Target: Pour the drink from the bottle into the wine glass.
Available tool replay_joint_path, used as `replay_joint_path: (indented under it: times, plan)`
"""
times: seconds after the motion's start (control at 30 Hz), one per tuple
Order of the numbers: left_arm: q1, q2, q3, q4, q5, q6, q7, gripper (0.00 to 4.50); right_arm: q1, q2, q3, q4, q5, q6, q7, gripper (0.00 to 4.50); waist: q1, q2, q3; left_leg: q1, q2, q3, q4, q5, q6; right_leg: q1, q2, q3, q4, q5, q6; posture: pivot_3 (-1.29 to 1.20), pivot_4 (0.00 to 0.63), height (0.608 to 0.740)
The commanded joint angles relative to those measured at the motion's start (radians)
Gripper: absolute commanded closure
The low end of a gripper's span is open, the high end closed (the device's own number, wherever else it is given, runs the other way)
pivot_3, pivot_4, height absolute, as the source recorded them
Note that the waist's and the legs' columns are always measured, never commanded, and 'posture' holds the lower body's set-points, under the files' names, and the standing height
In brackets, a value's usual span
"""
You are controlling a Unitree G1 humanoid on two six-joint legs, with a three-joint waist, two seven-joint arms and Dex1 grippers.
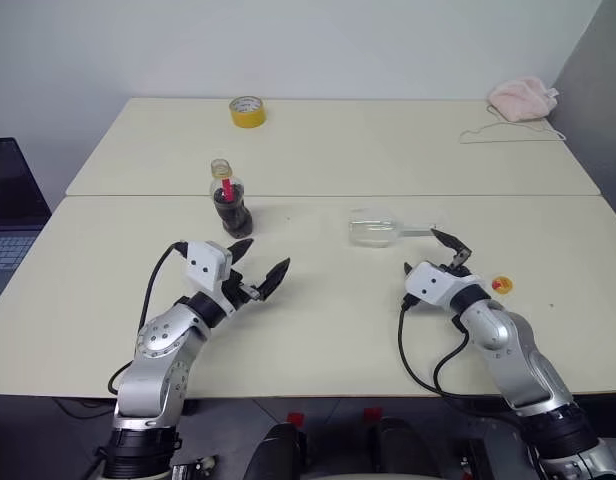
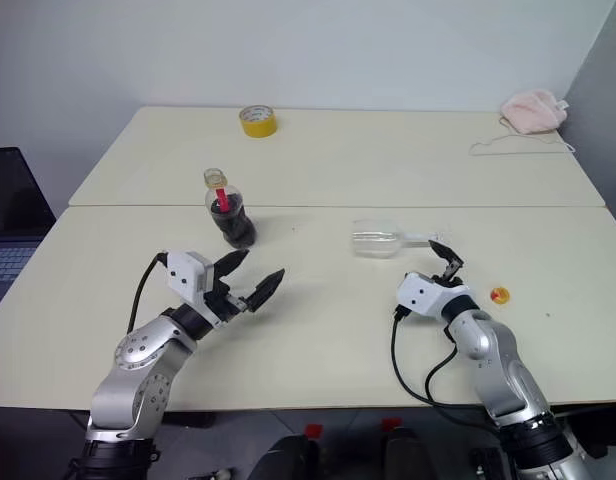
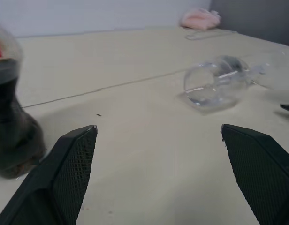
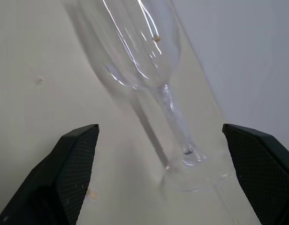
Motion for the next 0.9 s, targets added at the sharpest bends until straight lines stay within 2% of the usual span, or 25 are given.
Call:
replay_joint_path:
  times: [0.03,0.27,0.5,0.87,0.9]
  plan:
    - [-0.015,0.029,-0.013,-0.016,-0.019,0.01,-0.049,0.03,-0.06,0.007,0.005,0.043,-0.079,0.045,-0.048,0.0,0.0,0.0,0.0,0.0,0.0,0.0,0.0,0.0,0.0,0.0,0.0,0.0,0.0,0.0,0.0,0.0,0.15,0.74]
    - [-0.031,0.035,-0.023,0.028,-0.005,-0.011,-0.09,0.03,-0.119,0.029,0.036,0.163,-0.099,0.023,-0.095,0.0,-0.002,0.0,0.0,0.0,0.0,0.0,0.0,0.0,0.0,0.001,0.0,0.0,-0.002,0.0,0.0,0.0,0.15,0.74]
    - [-0.052,0.032,-0.02,0.136,0.012,-0.094,-0.133,0.03,-0.27,0.063,0.142,0.41,-0.215,0.018,-0.214,0.0,-0.012,0.0,0.0,0.002,0.001,0.0,-0.001,0.0,0.0,0.001,0.001,-0.001,-0.001,0.0,0.0,0.0,0.15,0.74]
    - [-0.062,0.024,-0.03,0.146,0.021,-0.112,-0.132,0.03,-0.507,0.121,0.208,0.803,-0.213,-0.053,-0.296,0.0,-0.028,-0.002,-0.002,0.008,0.001,0.001,-0.002,0.0,0.0,0.007,0.001,0.0,-0.003,0.0,0.0,0.0,0.15,0.74]
    - [-0.063,0.023,-0.03,0.141,0.021,-0.108,-0.129,0.01,-0.531,0.125,0.211,0.844,-0.211,-0.065,-0.306,0.18,-0.028,-0.002,-0.002,0.008,0.001,0.001,-0.002,0.0,0.0,0.007,0.001,0.0,-0.003,0.0,0.0,0.0,0.15,0.74]
